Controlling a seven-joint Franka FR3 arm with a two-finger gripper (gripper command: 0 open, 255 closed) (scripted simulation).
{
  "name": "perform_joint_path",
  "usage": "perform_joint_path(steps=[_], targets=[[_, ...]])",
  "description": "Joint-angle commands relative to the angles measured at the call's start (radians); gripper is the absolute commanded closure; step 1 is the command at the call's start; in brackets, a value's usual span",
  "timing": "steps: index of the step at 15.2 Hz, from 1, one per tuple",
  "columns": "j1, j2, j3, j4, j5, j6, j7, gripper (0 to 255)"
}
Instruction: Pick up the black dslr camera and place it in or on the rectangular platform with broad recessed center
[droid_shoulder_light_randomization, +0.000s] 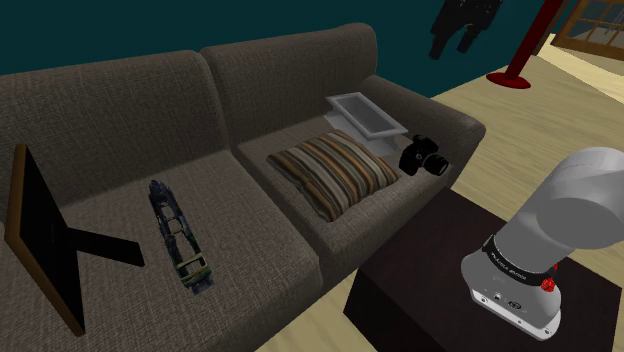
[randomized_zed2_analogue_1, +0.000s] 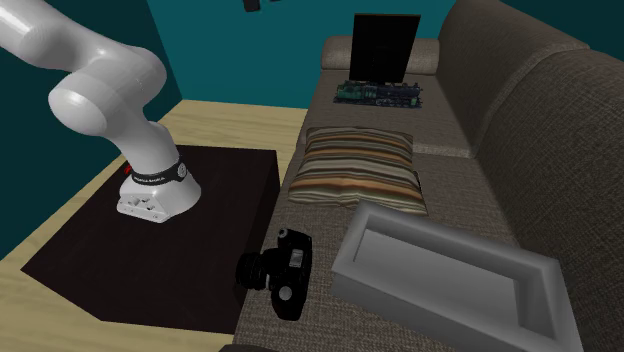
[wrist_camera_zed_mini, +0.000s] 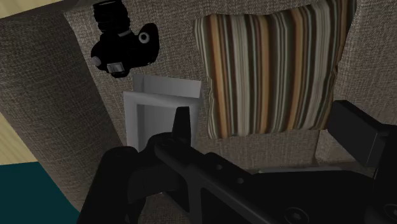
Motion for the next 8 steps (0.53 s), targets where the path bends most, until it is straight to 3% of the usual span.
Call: perform_joint_path(steps=[1,8], targets=[[0.0,0.0,0.0,0.0,0.0,0.0,0.0,0],[-0.024,-0.123,-0.086,-0.28,-0.071,0.194,-0.099,0]])
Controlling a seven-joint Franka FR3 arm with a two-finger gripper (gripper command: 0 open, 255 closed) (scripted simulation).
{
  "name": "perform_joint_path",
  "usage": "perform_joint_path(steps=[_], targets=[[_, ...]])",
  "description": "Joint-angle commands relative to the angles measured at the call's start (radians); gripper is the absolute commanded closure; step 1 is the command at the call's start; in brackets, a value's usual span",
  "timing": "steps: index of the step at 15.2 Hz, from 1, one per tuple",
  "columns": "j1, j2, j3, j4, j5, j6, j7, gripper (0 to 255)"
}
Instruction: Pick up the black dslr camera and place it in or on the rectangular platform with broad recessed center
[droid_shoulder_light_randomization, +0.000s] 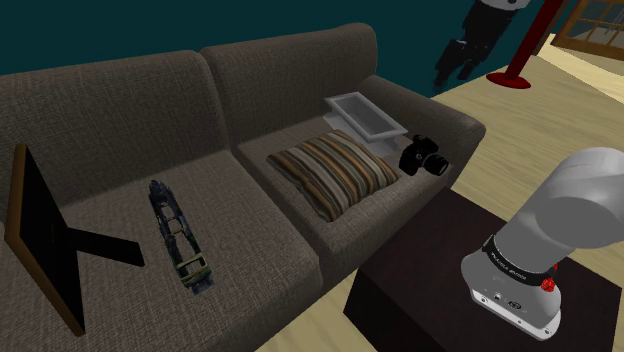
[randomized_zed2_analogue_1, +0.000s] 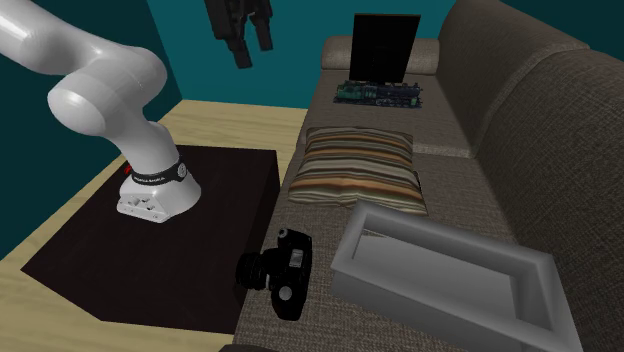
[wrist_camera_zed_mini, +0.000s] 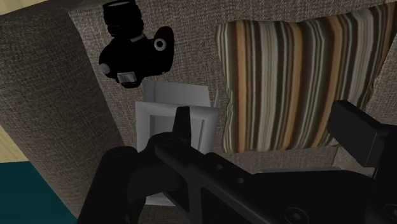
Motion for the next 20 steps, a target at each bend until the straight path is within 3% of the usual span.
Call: perform_joint_path(steps=[1,11,16,20], targets=[[-0.01,-0.02,-0.028,-0.073,-0.024,0.066,-0.029,0],[-0.108,-0.04,-0.212,-0.369,-0.183,0.402,-0.191,0],[-0.173,0.069,-0.333,-0.458,-0.282,0.629,-0.282,0],[-0.208,0.234,-0.442,-0.488,-0.354,0.849,-0.359,0]])
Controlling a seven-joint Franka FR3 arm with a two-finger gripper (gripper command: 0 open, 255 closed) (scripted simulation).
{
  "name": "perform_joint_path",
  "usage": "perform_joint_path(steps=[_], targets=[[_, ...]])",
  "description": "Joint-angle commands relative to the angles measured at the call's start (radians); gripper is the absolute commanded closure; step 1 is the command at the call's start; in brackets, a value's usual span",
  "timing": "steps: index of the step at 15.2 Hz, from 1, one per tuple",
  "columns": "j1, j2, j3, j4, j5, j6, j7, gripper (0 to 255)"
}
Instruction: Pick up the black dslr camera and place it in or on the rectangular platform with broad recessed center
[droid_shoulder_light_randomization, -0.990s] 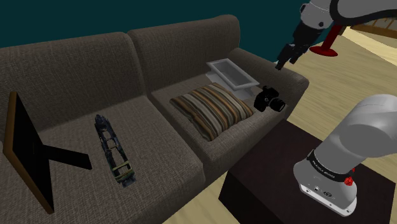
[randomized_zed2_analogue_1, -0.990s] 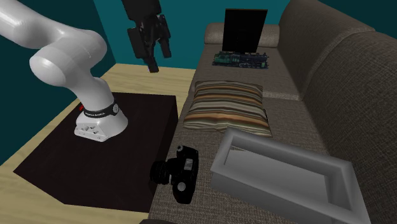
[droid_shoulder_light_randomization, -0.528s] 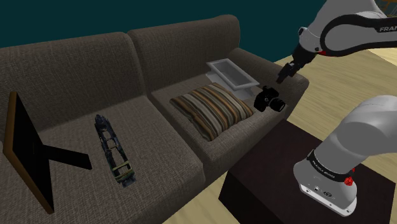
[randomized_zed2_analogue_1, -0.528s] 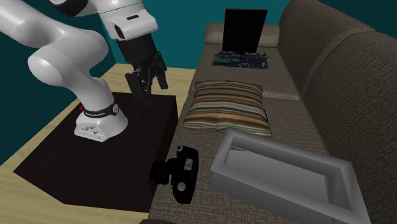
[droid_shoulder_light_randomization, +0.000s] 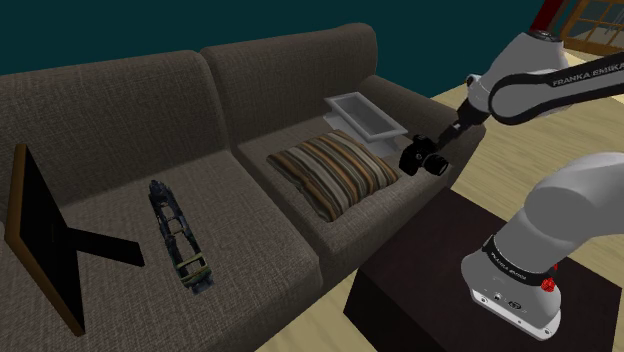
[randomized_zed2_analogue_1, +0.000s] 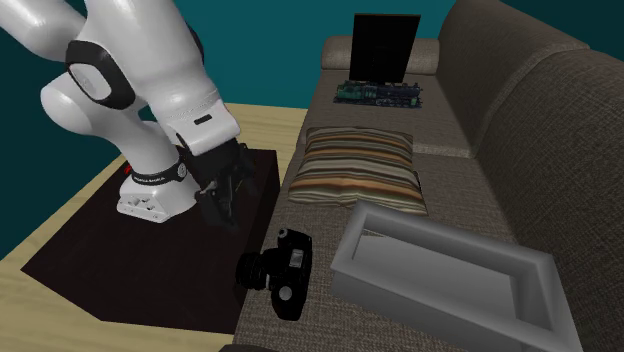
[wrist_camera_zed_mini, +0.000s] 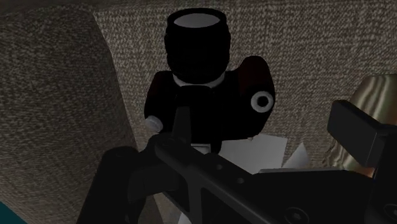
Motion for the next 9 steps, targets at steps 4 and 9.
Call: perform_joint_path(steps=[4,9], targets=[[0.02,0.282,-0.159,0.0,-0.046,0.319,-0.107,0],[0.108,0.43,-0.254,0.017,0.0,0.461,-0.161,0]])
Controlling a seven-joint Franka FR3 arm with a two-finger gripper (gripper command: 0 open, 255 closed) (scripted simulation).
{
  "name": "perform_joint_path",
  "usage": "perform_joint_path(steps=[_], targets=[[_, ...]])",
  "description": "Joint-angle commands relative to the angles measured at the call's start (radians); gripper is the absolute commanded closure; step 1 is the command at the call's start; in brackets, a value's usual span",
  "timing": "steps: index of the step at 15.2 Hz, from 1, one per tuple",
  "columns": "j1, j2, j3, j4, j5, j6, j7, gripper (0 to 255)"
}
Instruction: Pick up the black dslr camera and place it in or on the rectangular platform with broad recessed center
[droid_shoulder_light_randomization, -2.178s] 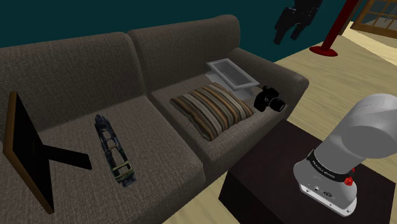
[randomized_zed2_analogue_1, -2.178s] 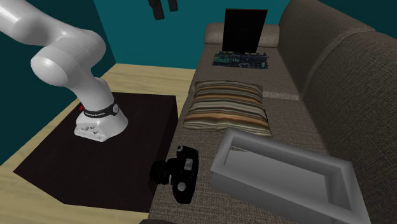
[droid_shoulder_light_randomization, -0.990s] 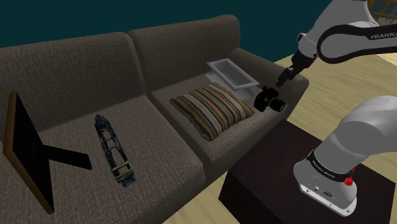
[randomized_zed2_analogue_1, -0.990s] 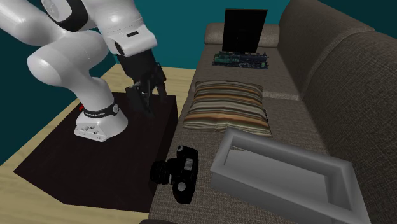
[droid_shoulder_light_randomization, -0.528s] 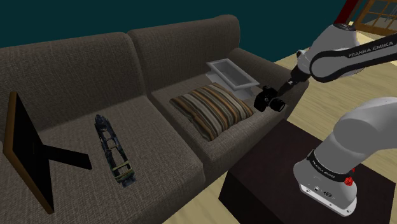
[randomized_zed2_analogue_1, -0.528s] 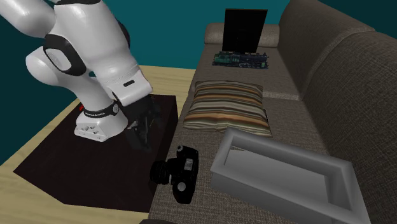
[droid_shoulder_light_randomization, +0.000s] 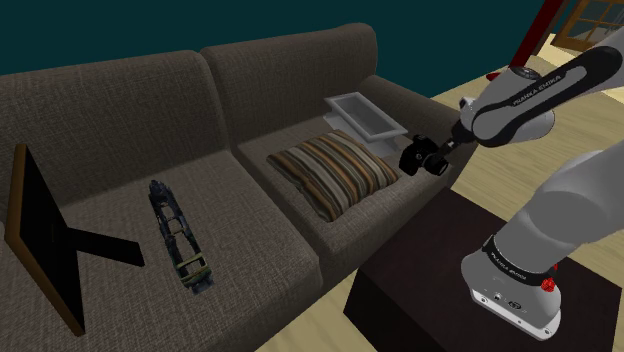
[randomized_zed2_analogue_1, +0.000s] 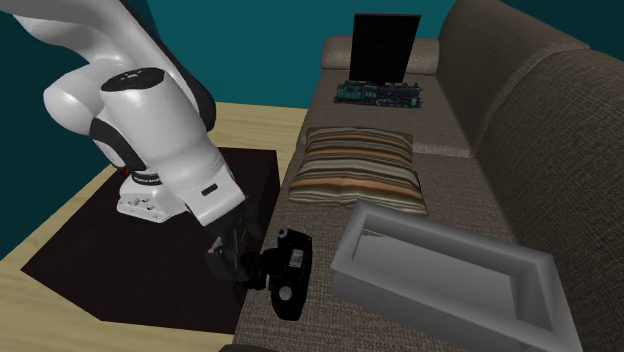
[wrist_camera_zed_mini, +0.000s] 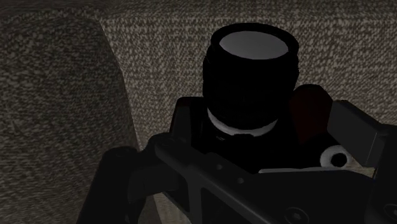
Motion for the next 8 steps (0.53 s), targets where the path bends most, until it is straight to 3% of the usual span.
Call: perform_joint_path(steps=[1,3,4,8], targets=[[0.044,0.053,-0.037,0.004,0.026,0.053,-0.018,0],[0.118,0.106,-0.095,0.011,0.073,0.101,-0.048,0],[0.206,0.145,-0.166,0.016,0.126,0.138,-0.083,0],[0.207,0.145,-0.167,0.017,0.123,0.138,-0.08,0]])
